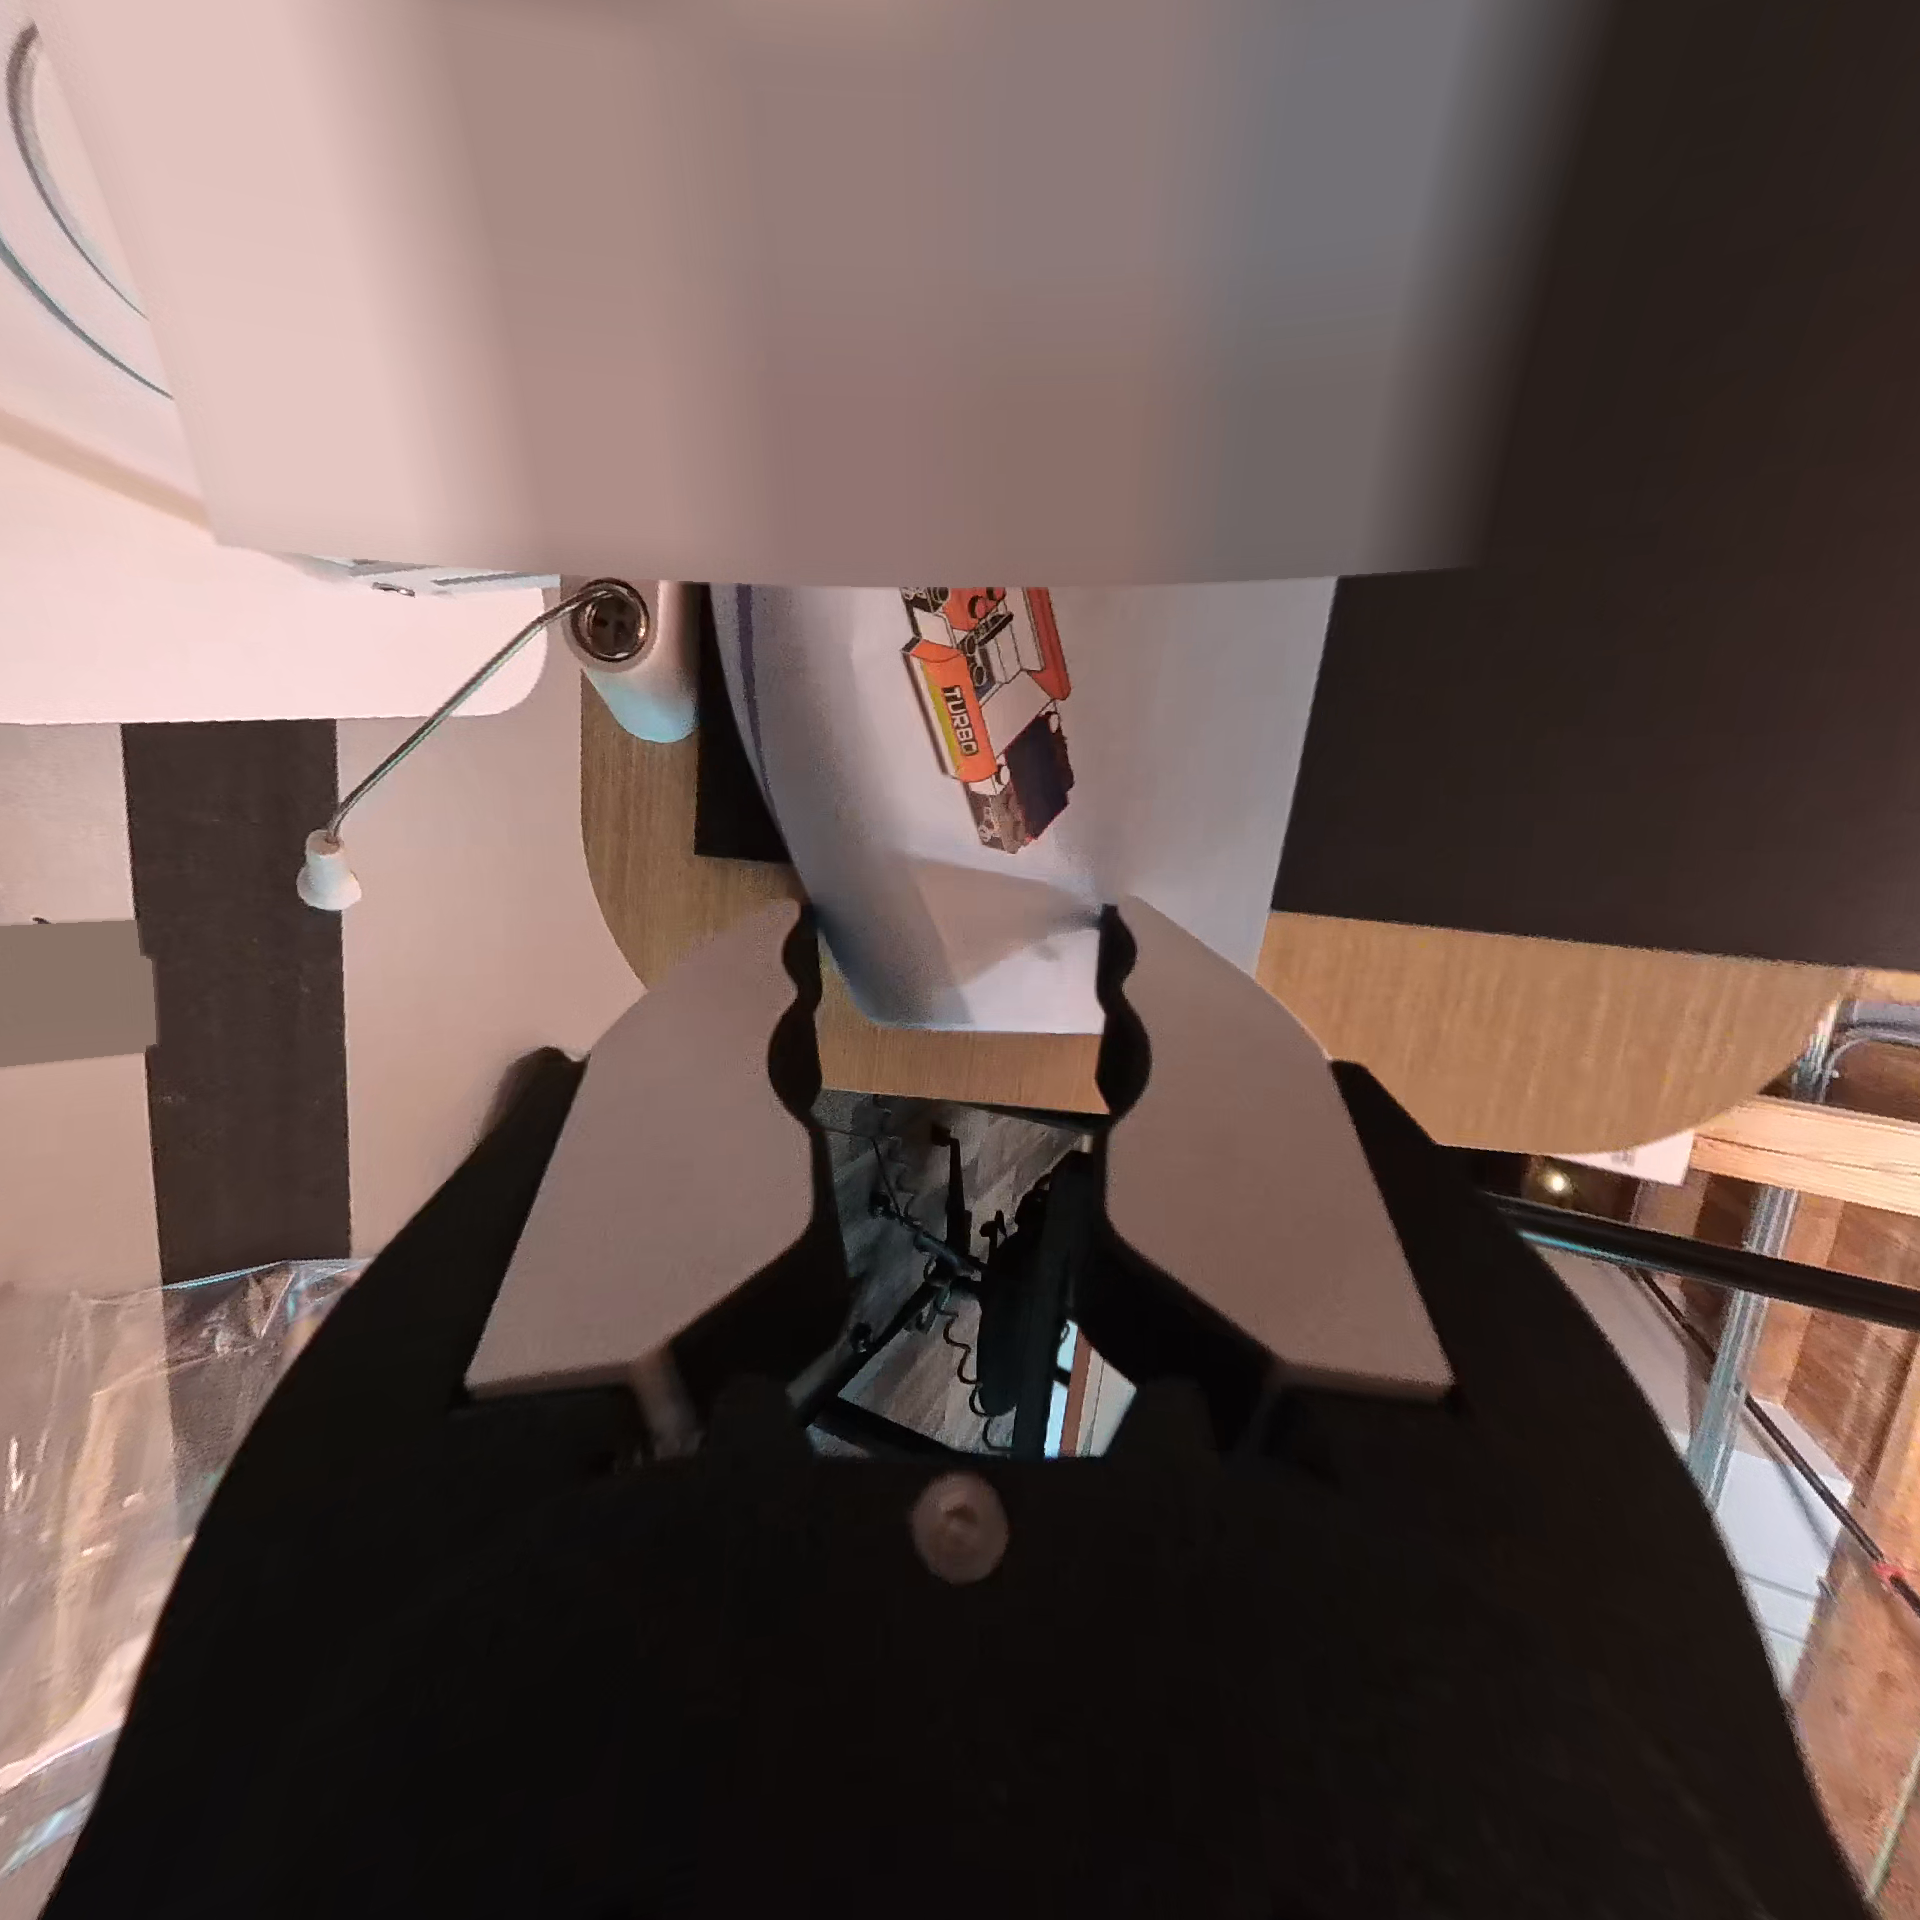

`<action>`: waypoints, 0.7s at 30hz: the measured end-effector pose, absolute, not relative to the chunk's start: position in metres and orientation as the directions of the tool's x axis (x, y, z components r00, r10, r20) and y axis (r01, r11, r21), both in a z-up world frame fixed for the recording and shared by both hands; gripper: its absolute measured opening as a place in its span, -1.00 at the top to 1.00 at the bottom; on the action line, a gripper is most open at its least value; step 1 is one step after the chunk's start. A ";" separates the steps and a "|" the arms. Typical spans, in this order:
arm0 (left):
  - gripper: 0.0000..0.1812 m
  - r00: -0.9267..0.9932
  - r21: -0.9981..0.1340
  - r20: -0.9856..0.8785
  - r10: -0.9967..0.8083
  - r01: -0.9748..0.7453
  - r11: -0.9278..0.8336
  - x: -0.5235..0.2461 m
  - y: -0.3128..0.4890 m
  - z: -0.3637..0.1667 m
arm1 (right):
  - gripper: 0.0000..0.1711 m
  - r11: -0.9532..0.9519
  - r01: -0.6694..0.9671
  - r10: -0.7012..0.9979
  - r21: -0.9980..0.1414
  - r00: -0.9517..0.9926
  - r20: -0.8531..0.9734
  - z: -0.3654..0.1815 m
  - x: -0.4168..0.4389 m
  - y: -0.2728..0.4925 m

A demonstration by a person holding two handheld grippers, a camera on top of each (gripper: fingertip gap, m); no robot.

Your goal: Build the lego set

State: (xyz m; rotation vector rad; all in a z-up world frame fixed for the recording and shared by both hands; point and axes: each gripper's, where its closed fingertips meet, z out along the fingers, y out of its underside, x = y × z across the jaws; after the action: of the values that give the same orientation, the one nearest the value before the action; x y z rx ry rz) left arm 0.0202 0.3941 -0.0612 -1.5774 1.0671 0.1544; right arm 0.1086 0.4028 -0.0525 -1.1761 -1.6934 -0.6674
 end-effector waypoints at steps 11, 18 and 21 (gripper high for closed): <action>1.00 0.572 -0.722 -0.612 -0.546 -0.686 0.090 0.021 0.393 -0.061 | 0.54 0.309 0.918 0.653 -0.247 -0.016 0.757 -0.053 0.113 0.388; 1.00 0.570 -0.723 -0.608 -0.552 -0.686 0.087 0.022 0.393 -0.061 | 0.61 0.261 0.912 0.730 -0.316 0.028 0.683 -0.050 0.112 0.384; 1.00 0.566 -0.720 -0.609 -0.555 -0.688 0.087 0.022 0.393 -0.060 | 0.61 0.238 0.904 0.763 -0.355 0.052 0.644 -0.049 0.111 0.380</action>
State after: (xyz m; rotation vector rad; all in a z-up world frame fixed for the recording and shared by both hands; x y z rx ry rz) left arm 0.0223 0.3929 -0.0604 -1.5765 1.0822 0.1353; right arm 0.1109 0.3799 -0.0487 -1.5514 -1.7340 -0.2289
